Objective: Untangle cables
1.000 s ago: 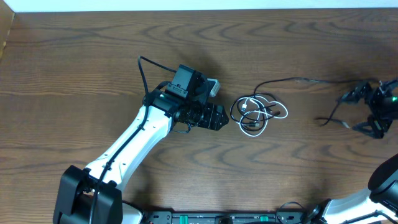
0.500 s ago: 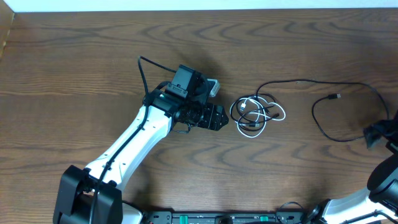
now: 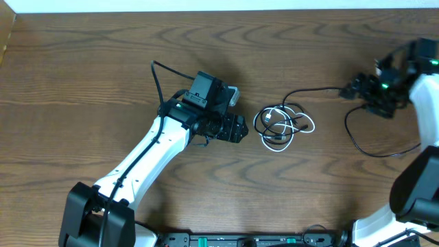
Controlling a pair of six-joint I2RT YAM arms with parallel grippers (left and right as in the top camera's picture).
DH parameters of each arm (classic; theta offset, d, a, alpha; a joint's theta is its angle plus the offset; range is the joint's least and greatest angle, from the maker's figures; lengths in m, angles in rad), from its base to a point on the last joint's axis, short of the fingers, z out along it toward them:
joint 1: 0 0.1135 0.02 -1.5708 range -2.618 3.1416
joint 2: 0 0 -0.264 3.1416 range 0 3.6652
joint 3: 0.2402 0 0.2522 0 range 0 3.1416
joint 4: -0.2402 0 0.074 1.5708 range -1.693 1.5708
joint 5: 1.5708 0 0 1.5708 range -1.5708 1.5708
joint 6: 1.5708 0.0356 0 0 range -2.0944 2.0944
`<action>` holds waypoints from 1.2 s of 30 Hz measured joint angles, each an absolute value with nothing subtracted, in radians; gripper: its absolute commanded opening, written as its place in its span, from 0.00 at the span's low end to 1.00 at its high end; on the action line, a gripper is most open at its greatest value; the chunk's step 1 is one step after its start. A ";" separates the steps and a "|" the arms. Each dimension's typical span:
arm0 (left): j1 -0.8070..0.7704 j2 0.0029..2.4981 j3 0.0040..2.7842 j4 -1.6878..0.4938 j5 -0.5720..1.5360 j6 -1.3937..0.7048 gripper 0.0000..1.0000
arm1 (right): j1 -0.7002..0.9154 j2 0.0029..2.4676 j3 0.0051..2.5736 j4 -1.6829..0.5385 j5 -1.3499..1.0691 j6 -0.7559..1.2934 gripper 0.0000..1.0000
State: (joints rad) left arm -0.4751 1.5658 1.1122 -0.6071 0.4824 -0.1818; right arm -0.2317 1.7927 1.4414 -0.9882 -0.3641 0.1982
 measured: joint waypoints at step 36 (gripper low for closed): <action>-0.475 1.565 1.112 -0.631 0.464 -0.182 0.74 | 0.283 2.044 1.328 -0.499 -0.004 0.806 0.01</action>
